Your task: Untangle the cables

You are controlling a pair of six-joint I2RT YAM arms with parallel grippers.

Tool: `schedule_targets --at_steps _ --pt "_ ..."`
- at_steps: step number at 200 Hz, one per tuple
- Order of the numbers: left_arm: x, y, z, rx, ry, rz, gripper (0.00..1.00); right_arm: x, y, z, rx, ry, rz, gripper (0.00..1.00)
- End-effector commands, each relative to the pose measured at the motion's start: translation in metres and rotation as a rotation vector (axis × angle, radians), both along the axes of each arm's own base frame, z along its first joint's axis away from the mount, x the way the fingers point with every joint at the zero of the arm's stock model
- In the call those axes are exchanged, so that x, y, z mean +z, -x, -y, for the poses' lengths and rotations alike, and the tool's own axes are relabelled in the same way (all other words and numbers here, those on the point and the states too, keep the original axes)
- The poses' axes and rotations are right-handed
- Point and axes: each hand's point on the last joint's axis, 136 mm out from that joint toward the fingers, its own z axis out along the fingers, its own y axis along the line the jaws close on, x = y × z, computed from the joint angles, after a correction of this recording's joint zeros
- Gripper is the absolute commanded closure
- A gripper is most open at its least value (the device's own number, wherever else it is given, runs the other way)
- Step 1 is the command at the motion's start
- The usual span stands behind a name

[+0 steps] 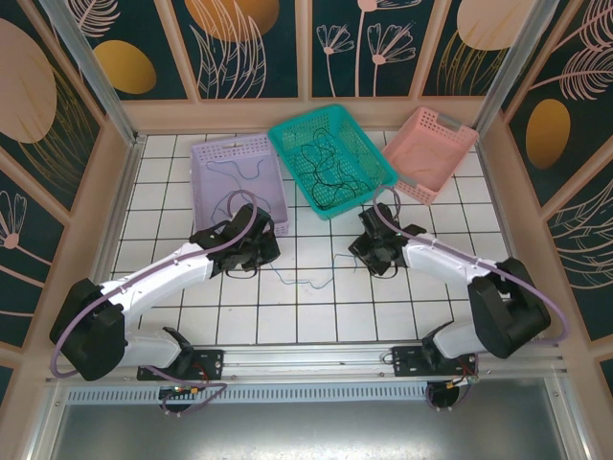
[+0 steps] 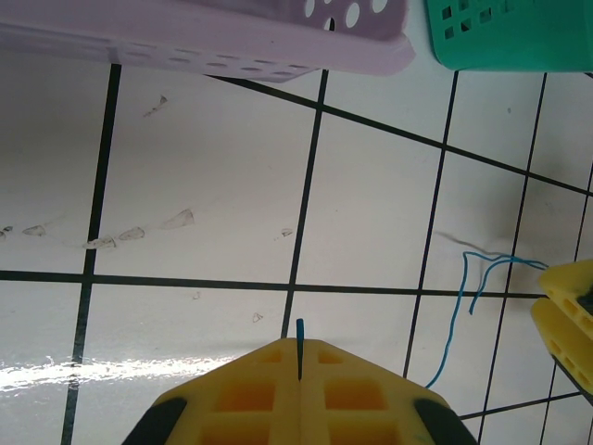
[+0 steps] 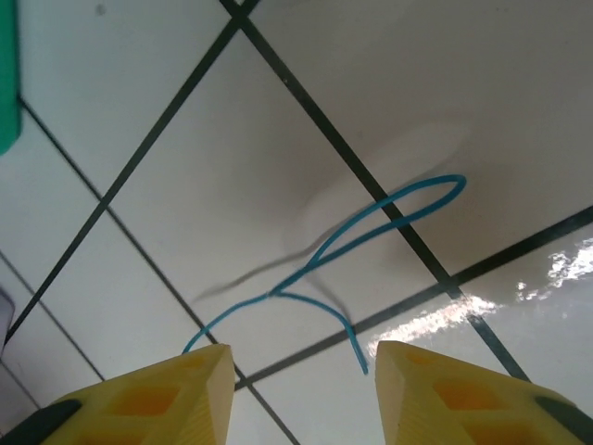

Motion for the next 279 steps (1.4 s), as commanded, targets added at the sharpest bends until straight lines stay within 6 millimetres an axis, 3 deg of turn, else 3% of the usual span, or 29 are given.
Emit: schedule_targets --at_steps 1,60,110,138,163,191,210,258,271,279 --pt "0.002 0.001 0.000 -0.008 0.000 0.017 1.00 0.003 -0.018 -0.006 -0.100 -0.037 -0.005 0.58" --pt "0.003 0.000 0.002 -0.005 0.012 0.018 1.00 -0.008 -0.033 0.003 -0.145 -0.025 -0.013 0.61" --pt "0.003 -0.001 0.003 -0.009 0.011 0.020 1.00 -0.020 -0.025 0.005 -0.155 -0.039 -0.032 0.79" --pt "0.008 -0.004 0.002 -0.002 0.005 0.029 1.00 -0.013 -0.025 0.007 -0.132 -0.028 -0.008 1.00" --pt "0.028 -0.019 -0.004 0.022 -0.051 0.074 1.00 0.010 -0.025 0.004 -0.020 -0.020 0.065 1.00" --pt "0.074 -0.065 -0.022 0.089 -0.072 0.131 1.00 0.055 -0.020 -0.018 0.269 -0.033 0.234 1.00" --pt "0.109 -0.102 -0.043 0.150 -0.058 0.209 1.00 0.077 0.004 -0.043 0.505 -0.053 0.322 1.00" --pt "0.192 -0.206 -0.093 0.258 -0.084 0.415 1.00 0.083 0.086 -0.095 0.992 -0.069 0.359 1.00" --pt "0.209 -0.227 -0.100 0.274 -0.062 0.455 1.00 0.078 0.100 -0.101 1.075 -0.027 0.352 1.00" --pt "0.208 -0.244 -0.100 0.279 -0.053 0.461 1.00 0.072 0.110 -0.107 1.138 -0.013 0.334 1.00"
